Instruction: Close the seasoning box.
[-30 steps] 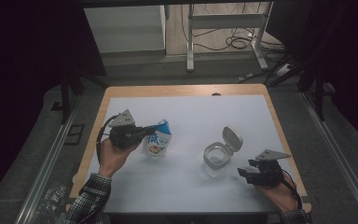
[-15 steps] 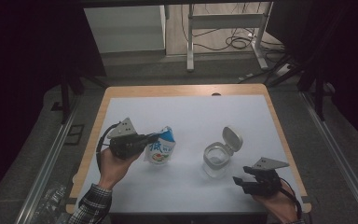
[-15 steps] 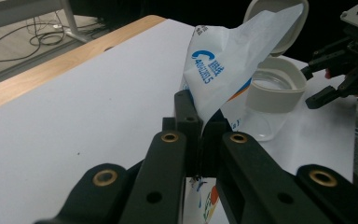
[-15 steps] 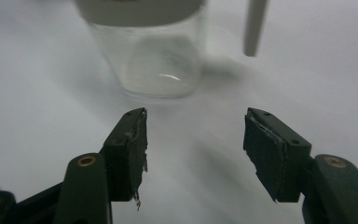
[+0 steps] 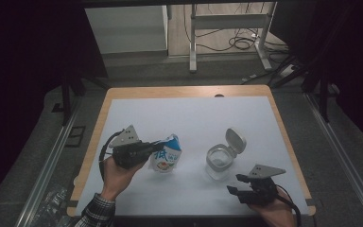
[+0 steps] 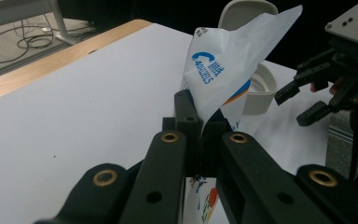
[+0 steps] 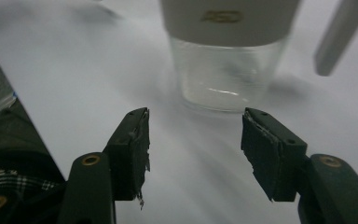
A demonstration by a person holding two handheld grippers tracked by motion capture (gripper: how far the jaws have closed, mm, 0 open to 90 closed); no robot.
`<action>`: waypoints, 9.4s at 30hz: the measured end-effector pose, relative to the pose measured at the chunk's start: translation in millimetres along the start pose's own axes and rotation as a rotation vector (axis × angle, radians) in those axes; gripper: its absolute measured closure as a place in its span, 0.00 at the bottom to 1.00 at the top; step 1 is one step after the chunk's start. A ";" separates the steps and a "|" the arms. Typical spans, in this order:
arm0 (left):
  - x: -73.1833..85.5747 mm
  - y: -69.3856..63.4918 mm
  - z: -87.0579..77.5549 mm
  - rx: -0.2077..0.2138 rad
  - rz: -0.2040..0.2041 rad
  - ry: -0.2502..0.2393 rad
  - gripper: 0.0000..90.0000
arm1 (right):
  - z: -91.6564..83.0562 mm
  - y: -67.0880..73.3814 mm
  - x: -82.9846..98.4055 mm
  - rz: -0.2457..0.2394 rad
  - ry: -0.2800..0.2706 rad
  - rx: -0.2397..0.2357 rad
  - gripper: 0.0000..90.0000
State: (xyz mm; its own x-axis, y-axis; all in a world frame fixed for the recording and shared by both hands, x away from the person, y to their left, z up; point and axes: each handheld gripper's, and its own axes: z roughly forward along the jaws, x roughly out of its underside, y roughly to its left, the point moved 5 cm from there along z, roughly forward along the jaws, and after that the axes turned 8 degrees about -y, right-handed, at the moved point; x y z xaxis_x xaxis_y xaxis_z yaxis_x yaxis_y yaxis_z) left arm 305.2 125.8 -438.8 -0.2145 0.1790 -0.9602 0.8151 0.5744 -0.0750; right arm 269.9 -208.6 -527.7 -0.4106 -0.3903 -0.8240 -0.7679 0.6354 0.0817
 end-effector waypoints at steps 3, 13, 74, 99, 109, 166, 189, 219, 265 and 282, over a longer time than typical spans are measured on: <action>-0.2 -3.5 1.2 0.001 0.005 0.001 1.00 | 4.4 8.3 -1.2 -0.021 0.014 -0.018 0.49; 0.8 -9.8 6.5 0.018 0.011 0.008 1.00 | 22.6 35.3 -13.0 -0.136 0.024 -0.015 0.50; -50.8 -44.8 14.3 0.099 0.028 -0.028 1.00 | 117.2 72.5 -39.2 -0.093 -0.190 0.084 0.57; -46.8 -42.2 36.2 0.092 -0.028 0.038 1.00 | 111.4 76.4 -41.1 -0.125 -0.260 0.115 0.58; -42.9 -35.3 45.6 0.057 -0.028 0.079 1.00 | 108.3 79.8 -36.4 -0.135 -0.228 0.103 0.59; -62.2 -49.3 99.4 0.172 0.078 0.370 0.99 | 79.7 92.9 -19.8 0.048 -0.206 -0.017 0.89; -73.8 -47.3 120.0 0.221 0.114 0.503 0.99 | 79.0 96.6 -26.0 0.063 -0.219 -0.065 0.95; -79.8 -44.1 138.0 0.253 0.134 0.597 0.99 | 78.7 101.8 -37.0 0.045 -0.240 -0.121 0.96; -81.0 -40.3 155.2 0.238 0.142 0.701 1.00 | 81.3 108.9 -51.9 -0.005 -0.248 -0.144 0.97; -77.7 -41.4 160.4 0.235 0.143 0.723 1.00 | 78.6 112.0 -57.2 -0.035 -0.271 -0.163 0.98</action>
State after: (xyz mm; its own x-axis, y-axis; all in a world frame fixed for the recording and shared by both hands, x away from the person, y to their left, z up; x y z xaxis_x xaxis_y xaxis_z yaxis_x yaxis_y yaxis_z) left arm 374.5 -40.0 -404.3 -0.3309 0.7621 -0.5565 0.9368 0.3365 -0.0963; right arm 246.0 -62.8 -515.5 -0.2536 -0.2047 -0.9454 -0.8567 0.5013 0.1213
